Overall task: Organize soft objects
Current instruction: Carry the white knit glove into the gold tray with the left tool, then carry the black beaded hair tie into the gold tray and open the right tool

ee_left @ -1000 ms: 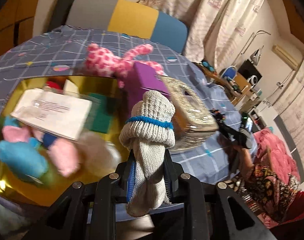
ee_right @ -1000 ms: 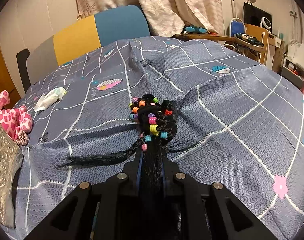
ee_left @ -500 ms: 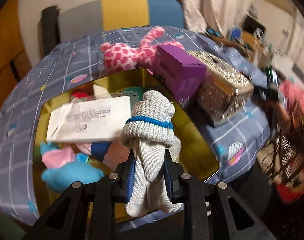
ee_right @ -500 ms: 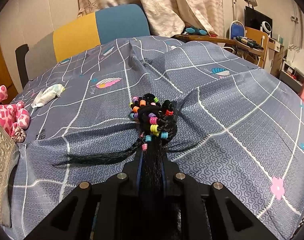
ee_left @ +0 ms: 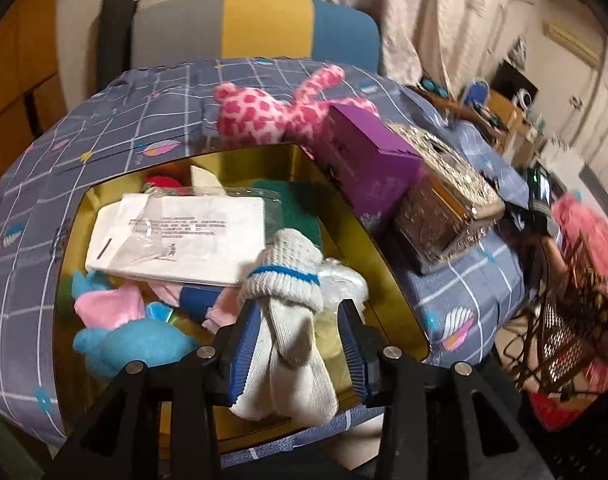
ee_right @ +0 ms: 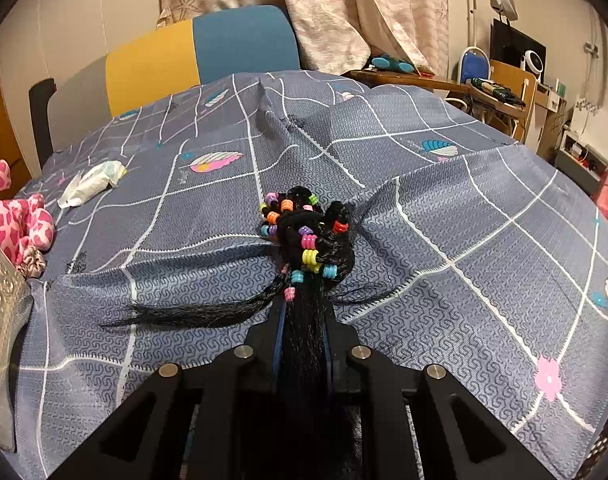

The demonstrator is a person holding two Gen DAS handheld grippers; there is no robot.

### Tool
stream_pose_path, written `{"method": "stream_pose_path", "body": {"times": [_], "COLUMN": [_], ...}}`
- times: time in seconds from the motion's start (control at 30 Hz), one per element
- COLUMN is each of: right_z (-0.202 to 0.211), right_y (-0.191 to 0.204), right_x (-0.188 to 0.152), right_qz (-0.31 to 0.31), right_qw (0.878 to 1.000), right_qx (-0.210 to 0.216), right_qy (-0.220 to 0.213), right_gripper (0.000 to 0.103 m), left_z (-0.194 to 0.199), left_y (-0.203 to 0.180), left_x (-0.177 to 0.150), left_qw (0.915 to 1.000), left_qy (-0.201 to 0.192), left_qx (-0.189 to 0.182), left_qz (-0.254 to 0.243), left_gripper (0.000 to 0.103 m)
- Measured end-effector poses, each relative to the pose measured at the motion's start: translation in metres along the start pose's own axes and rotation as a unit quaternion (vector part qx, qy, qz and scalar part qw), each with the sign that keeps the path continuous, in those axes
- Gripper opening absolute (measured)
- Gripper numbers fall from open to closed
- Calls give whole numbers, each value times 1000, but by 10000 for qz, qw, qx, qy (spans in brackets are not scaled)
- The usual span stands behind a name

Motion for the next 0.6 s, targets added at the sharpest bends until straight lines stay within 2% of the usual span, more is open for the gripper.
{"method": "stream_pose_path", "body": {"times": [0.1, 0.17, 0.3, 0.43, 0.5, 0.53, 0.6], "right_z": [1, 4, 16, 35, 44, 50, 61], "right_y": [4, 8, 6, 3, 7, 10, 17], "right_x": [2, 3, 2, 1, 2, 3, 3], "right_qz": [146, 209, -196, -829, -920, -941, -901], "right_qw": [9998, 9997, 9996, 9952, 9936, 9929, 9923], "right_qx": [-91, -70, 176, 527, 646, 711, 832], "right_qy": [65, 102, 67, -57, -110, -137, -186], "right_gripper": [17, 16, 16, 16, 16, 12, 10], "left_z": [-13, -23, -26, -8, 3, 6, 13], "left_y": [11, 18, 20, 14, 14, 14, 13], "left_x": [-4, -11, -16, -9, -4, -1, 5], "left_qw": [9988, 9971, 9965, 9987, 9984, 9980, 9967], "left_qy": [291, 550, 638, 168, -98, -200, -432], "left_qx": [385, 454, 444, 141, 42, 32, -13], "left_qz": [118, 253, 316, 450, 560, 594, 681], "left_gripper": [35, 34, 33, 33, 35, 36, 37]}}
Point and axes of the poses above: each gripper's, at about its wrist camera, not at the fingertips, and z roughly against the way its jaws point, y to its left, x to its top, the point moved 2 cm from there along -z, roughly the way its jaws point, and after that the axes turned 8 degrees about -y, right-handed, at the moved point
